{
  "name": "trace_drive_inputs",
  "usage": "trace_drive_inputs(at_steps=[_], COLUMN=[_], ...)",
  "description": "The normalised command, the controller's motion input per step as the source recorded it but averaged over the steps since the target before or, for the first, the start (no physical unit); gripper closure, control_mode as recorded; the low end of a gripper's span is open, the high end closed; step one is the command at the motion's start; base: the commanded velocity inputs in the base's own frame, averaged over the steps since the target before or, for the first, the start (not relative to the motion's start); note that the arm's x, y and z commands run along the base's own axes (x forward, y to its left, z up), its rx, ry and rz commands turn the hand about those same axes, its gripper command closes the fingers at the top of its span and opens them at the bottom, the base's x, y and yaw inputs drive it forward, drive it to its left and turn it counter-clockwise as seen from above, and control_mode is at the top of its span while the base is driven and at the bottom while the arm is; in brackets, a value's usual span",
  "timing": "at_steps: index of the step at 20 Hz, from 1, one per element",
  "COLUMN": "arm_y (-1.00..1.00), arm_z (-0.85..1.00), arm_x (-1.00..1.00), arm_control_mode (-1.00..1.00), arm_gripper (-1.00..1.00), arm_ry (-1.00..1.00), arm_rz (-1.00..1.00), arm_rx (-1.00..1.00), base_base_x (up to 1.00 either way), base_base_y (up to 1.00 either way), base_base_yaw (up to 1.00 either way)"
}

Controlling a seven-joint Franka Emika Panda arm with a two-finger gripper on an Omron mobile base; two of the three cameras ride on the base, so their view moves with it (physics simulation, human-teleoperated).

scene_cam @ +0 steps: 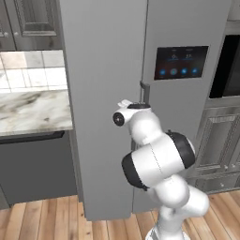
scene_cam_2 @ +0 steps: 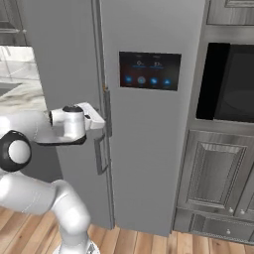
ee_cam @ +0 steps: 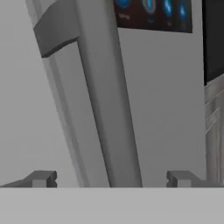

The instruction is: There's a chicken drumstick in the fridge that needs to be moved to the freezer for freezing. Pick up the chicken drumstick from the fridge, place it on any shelf in the freezer, and close the fridge and freezer doors when done.

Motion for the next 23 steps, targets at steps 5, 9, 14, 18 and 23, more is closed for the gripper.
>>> trace_drive_inputs(at_steps=[5,9,14,18,23], arm_y=[-0.01,0.00,-0.04,-0.08,-0.71], arm_z=[0.08,0.00,0.00,0.00,0.03], arm_x=[0.48,0.77,0.60,0.66,0.77], arm_control_mode=[-1.00,-1.00,-1.00,-1.00,-1.00], arm_gripper=[-1.00,-1.00,-1.00,-1.00,-1.00], arm_ry=[-0.01,0.00,-0.02,-0.01,0.00], arm_rz=[0.00,0.03,0.06,0.00,0.07], arm_rx=[0.02,0.07,0.06,0.02,0.15], base_base_x=[0.00,0.00,0.00,0.00,0.00], base_base_y=[0.00,0.00,0.00,0.00,0.00], base_base_yaw=[0.00,0.00,0.00,0.00,0.00])
